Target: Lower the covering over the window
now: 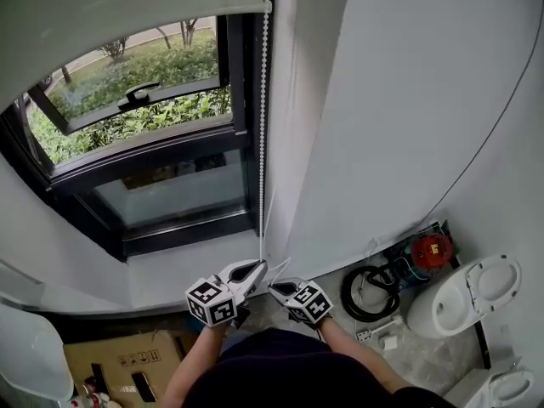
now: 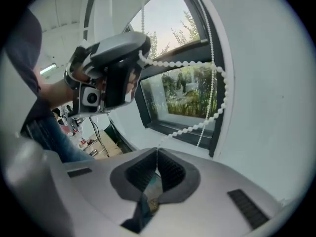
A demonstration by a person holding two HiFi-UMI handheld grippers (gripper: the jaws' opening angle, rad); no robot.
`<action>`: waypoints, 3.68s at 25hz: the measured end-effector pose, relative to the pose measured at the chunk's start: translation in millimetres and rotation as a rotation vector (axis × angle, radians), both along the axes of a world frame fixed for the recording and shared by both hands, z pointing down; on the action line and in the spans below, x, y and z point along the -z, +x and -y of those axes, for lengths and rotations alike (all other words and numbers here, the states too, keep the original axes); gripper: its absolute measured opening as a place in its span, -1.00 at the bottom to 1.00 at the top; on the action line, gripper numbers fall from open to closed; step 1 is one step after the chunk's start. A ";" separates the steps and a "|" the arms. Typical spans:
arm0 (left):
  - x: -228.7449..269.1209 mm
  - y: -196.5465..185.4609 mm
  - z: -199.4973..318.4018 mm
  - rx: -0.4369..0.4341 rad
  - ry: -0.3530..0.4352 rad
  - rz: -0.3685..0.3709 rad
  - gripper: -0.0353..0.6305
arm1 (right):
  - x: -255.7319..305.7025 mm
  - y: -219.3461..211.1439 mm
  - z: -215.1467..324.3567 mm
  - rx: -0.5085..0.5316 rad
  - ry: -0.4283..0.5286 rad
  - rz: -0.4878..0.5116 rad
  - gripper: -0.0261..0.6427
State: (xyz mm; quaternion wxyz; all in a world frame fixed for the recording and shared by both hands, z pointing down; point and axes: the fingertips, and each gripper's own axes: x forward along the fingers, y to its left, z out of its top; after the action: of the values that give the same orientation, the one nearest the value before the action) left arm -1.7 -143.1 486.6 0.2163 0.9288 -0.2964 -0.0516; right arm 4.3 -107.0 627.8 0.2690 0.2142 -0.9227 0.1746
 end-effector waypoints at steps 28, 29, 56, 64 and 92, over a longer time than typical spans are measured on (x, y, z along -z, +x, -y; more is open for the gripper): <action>-1.8 7.9 -9.9 0.083 0.033 0.021 -0.86 | 13.9 15.4 -8.1 0.027 0.074 0.039 -0.88; -2.4 6.1 -10.5 0.090 0.036 0.024 -0.86 | 13.4 14.7 -9.0 0.032 0.075 0.039 -0.88; -85.0 18.7 -32.1 0.035 -0.164 0.148 -0.86 | 8.3 15.7 -10.3 0.058 0.062 0.020 -0.88; -114.7 18.8 -31.0 -0.014 -0.244 0.233 -0.86 | 5.9 18.3 -7.0 0.040 0.057 0.019 -0.88; -162.7 13.4 -43.9 -0.028 -0.373 0.257 -0.86 | 99.1 80.4 59.9 -0.428 0.349 0.109 -0.50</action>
State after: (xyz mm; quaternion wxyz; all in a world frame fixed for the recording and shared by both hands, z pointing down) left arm 11.6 -99.2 649.4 0.3456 0.8756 -0.3132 0.1258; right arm 84.7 -167.0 528.7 0.1350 0.4374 -0.8857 0.0769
